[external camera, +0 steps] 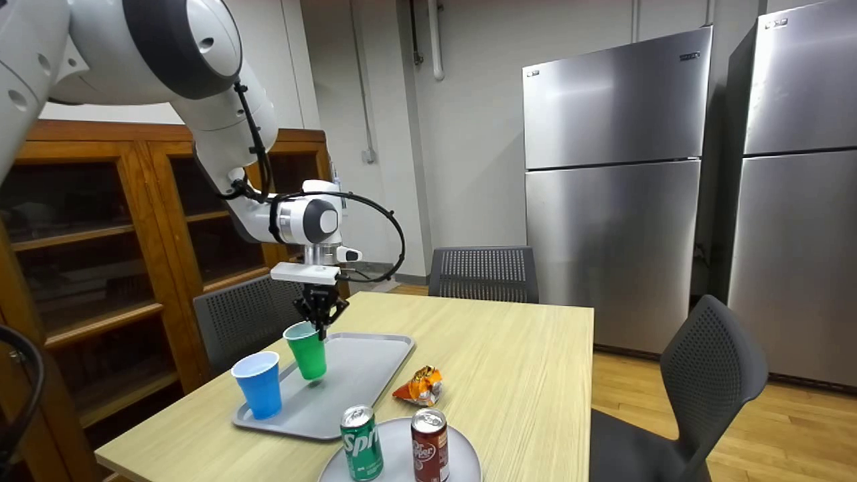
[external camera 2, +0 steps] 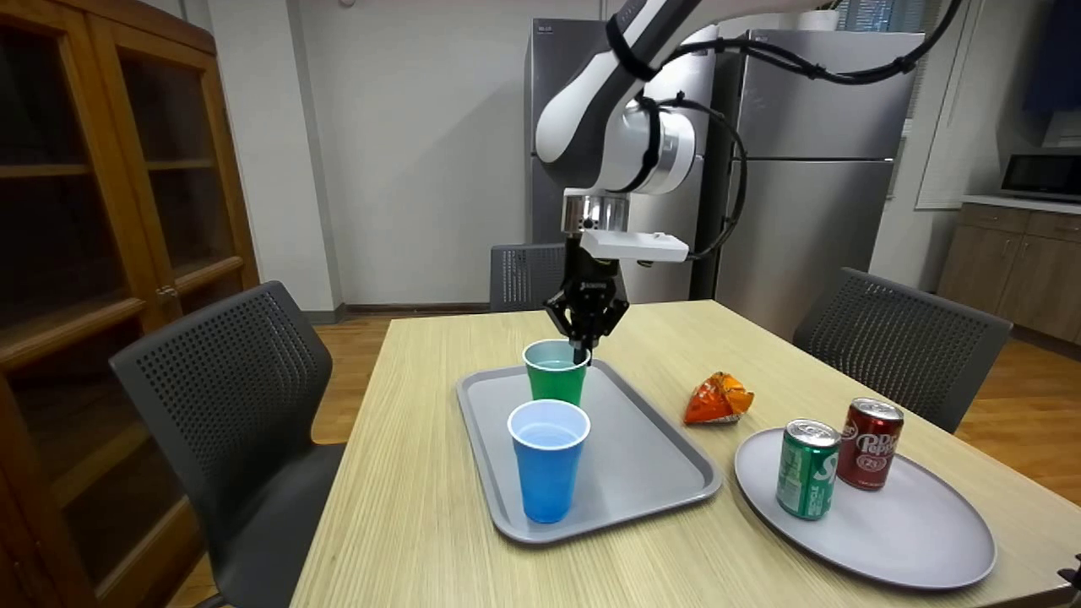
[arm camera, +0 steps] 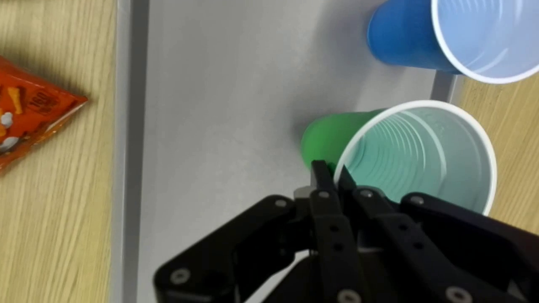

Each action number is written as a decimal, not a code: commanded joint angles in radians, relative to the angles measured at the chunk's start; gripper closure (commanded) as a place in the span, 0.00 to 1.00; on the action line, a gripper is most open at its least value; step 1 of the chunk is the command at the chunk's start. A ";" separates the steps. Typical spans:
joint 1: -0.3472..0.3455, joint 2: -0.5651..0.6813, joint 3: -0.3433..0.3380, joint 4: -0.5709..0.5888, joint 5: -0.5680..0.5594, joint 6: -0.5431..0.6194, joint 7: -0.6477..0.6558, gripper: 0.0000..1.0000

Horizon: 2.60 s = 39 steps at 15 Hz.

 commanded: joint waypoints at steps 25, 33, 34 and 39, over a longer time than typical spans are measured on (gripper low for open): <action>0.218 0.143 0.071 0.275 -0.151 -0.068 -0.021 0.99; 0.231 0.204 0.070 0.331 -0.166 -0.112 -0.020 0.99; 0.231 0.208 0.070 0.336 -0.166 -0.115 -0.021 0.99; 0.229 0.230 0.073 0.365 -0.162 -0.140 -0.026 0.99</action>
